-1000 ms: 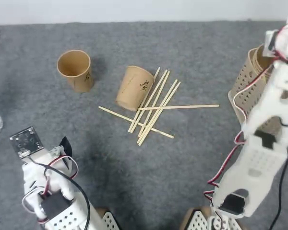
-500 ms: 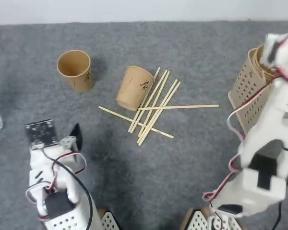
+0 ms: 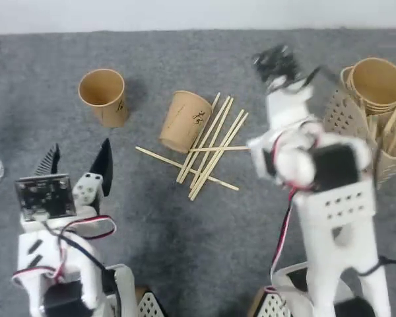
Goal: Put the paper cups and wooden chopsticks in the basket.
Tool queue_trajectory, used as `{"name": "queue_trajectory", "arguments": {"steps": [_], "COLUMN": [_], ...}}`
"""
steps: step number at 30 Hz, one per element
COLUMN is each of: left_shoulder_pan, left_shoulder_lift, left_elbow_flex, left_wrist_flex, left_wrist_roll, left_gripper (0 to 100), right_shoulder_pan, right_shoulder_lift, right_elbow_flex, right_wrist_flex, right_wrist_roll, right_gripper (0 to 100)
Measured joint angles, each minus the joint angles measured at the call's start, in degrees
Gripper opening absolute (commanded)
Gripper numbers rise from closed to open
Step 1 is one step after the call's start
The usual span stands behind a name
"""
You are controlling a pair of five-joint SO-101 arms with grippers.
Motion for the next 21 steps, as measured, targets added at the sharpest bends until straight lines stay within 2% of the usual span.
{"name": "queue_trajectory", "arguments": {"steps": [5,8,14,21], "left_shoulder_pan": [2.9,6.1,11.5,11.8], "left_shoulder_lift": [15.8,28.5,54.8,85.8], "left_elbow_flex": [-15.2,-25.3,-46.5,-70.8], "left_wrist_flex": [3.1,8.6,20.7,28.6], "left_wrist_roll": [-1.0,-4.5,-13.9,-21.1], "left_gripper": [28,28,28,28], "right_shoulder_pan": [-4.5,-4.7,-3.7,-1.1], "right_shoulder_lift": [-7.8,-10.1,-10.8,-11.2], "right_elbow_flex": [27.4,40.5,47.6,54.7], "right_wrist_flex": [-18.9,-30.3,-37.4,-46.0], "right_wrist_roll": [0.0,0.0,-0.1,-1.1], "right_gripper": [8.0,8.1,10.3,10.1]}}
